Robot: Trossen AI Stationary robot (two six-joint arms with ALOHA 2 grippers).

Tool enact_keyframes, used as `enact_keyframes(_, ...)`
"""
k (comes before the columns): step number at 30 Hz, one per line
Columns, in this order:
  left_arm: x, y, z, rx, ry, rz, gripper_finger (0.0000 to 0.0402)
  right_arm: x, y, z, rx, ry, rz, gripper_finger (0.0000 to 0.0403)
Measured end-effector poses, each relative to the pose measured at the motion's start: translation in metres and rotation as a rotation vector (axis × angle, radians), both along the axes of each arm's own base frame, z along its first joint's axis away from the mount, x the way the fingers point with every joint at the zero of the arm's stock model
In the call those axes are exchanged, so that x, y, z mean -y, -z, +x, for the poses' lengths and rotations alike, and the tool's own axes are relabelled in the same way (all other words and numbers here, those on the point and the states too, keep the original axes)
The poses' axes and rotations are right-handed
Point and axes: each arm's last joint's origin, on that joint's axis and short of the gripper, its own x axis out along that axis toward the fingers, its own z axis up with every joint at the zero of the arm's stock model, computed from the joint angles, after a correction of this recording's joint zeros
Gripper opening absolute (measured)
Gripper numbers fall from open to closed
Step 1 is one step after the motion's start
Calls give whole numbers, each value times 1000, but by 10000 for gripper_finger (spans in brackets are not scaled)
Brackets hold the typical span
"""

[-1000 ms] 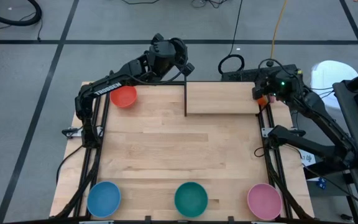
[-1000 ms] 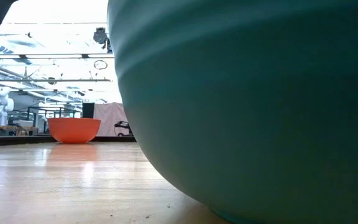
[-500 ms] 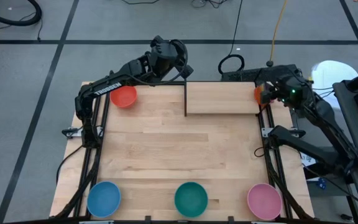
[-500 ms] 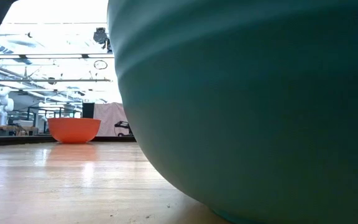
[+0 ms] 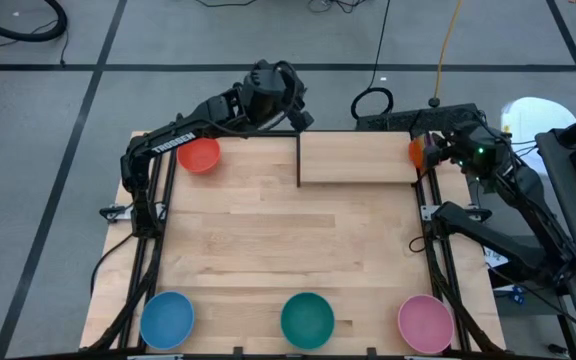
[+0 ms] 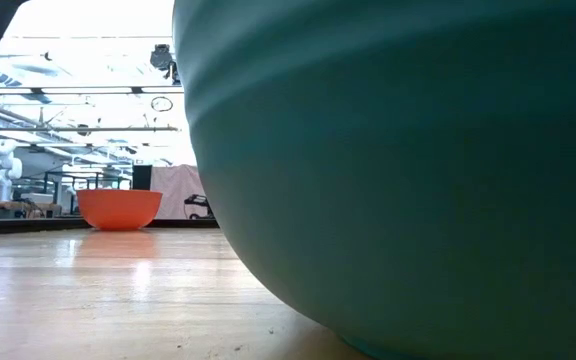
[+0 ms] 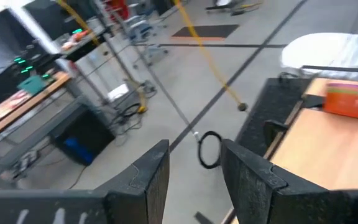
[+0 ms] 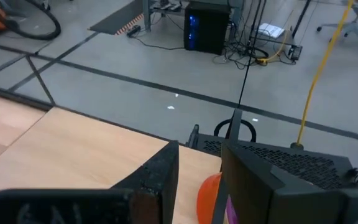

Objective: Place and stack bowls onto a shelf
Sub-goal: Adjust the stacked small bowls on the shelf

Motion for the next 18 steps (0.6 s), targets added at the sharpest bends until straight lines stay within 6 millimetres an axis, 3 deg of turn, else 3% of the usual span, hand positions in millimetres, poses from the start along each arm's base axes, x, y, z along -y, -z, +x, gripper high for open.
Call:
enact_keyframes(11, 2, 0, 9, 18, 200, 3, 149, -18, -2, -6, 20, -293, -34, 114)
enact_keyframes(18, -1, 26, 34, -84, 366, 39, 149, -30, -3, -16, 62, -314, -83, 114)
